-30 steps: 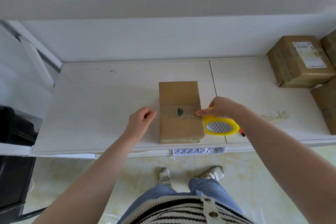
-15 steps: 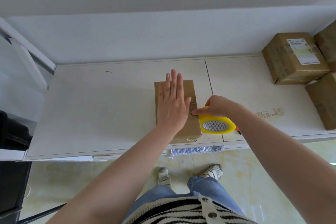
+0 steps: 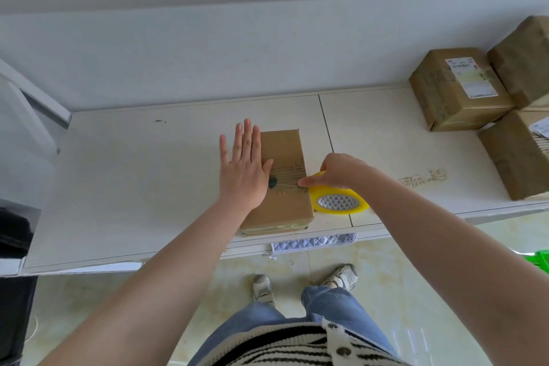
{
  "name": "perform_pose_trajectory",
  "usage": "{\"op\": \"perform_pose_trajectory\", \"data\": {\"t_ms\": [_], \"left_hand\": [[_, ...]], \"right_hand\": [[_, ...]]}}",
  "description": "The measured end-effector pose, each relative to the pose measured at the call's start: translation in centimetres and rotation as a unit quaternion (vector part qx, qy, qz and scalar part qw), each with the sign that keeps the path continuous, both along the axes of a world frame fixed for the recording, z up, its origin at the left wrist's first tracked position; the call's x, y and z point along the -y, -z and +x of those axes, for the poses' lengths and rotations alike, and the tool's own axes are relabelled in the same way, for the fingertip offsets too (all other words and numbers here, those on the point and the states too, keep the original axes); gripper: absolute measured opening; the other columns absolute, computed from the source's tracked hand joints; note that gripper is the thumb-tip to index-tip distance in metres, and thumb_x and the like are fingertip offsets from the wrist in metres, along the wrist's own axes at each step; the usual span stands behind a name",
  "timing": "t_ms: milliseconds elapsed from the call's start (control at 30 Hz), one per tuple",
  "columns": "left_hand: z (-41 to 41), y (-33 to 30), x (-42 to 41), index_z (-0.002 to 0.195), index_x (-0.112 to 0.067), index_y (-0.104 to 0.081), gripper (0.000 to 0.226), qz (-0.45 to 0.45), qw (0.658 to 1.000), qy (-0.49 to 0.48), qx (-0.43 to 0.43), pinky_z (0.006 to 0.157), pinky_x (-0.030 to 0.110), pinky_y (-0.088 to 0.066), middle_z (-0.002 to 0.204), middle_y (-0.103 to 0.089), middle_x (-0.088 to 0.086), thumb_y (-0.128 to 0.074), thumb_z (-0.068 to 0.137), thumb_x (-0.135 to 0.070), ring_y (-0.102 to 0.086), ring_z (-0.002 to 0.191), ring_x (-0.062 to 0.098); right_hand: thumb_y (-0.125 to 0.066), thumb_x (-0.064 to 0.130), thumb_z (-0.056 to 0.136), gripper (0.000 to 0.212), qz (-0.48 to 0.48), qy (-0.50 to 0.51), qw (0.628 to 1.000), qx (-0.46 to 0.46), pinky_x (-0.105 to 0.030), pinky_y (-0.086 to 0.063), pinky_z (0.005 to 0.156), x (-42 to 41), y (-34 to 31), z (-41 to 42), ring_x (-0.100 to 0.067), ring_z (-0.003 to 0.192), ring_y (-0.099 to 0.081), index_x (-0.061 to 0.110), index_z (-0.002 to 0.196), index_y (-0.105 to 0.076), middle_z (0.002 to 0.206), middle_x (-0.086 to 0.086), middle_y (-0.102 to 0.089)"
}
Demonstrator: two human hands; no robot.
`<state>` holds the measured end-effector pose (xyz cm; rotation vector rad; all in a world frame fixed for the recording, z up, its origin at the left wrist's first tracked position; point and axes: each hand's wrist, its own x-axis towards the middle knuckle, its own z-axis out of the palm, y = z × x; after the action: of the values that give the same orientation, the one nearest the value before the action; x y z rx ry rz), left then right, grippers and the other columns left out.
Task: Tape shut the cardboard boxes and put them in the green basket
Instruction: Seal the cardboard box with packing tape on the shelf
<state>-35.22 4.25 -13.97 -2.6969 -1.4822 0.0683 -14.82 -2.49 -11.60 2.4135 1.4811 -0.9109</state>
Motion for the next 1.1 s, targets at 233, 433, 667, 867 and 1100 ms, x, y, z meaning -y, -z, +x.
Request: {"op": "perform_pose_trajectory", "data": {"t_ms": [233,433,667,867,1100], "left_hand": [[2.7,-3.2,-0.2,0.152,-0.009,0.018,0.071,-0.015,0.997,0.006,0.071,0.117,0.051,0.016,0.16,0.026,0.012,0.0,0.097,-0.05,0.023,0.148,0.026],[4.4,-2.3,1.5,0.154,-0.01,0.013,0.068,-0.055,0.993,-0.002,0.1,0.121,0.047,0.01,0.161,0.022,0.01,-0.012,0.103,-0.046,0.019,0.149,0.026],[3.4,-0.4,1.9,0.154,-0.008,0.013,0.069,-0.059,0.994,-0.035,0.083,0.122,0.045,0.009,0.161,0.021,0.012,-0.007,0.101,-0.048,0.017,0.149,0.026],[2.8,0.0,2.5,0.155,-0.008,0.011,0.069,-0.082,0.995,-0.014,0.06,0.122,0.047,0.004,0.162,0.017,0.01,-0.012,0.102,-0.046,0.014,0.15,0.025],[1.7,0.1,4.2,0.155,-0.013,0.01,0.075,-0.084,0.994,-0.038,0.064,0.122,0.047,0.006,0.162,0.015,0.014,-0.006,0.096,-0.057,0.01,0.151,0.028]], "right_hand": [[-0.057,0.09,0.059,0.076,0.0,-0.009,1.0,0.003,-0.028,-0.032,0.052,-0.1,0.0,0.1,-0.012,0.067,-0.055,0.016,0.079,-0.059,0.073,0.002,-0.061],[-0.057,0.089,0.06,0.077,-0.005,-0.012,1.0,0.005,-0.028,-0.034,0.054,-0.3,0.0,0.1,-0.013,0.067,-0.056,0.014,0.079,-0.06,0.073,0.001,-0.062],[-0.056,0.09,0.058,0.083,-0.003,-0.011,1.0,0.001,-0.028,-0.033,0.054,-0.2,0.0,0.1,-0.012,0.068,-0.054,0.014,0.09,-0.064,0.077,0.002,-0.063],[-0.056,0.09,0.059,0.078,0.001,-0.01,1.0,0.001,-0.027,-0.032,0.052,-0.2,-0.1,-0.1,-0.012,0.067,-0.054,0.014,0.08,-0.059,0.073,0.002,-0.061],[-0.052,0.091,0.06,0.081,0.015,-0.02,1.0,-0.006,-0.027,-0.035,0.052,0.2,-0.3,-0.2,-0.012,0.063,-0.056,0.015,0.083,-0.064,0.068,0.004,-0.061]]}}
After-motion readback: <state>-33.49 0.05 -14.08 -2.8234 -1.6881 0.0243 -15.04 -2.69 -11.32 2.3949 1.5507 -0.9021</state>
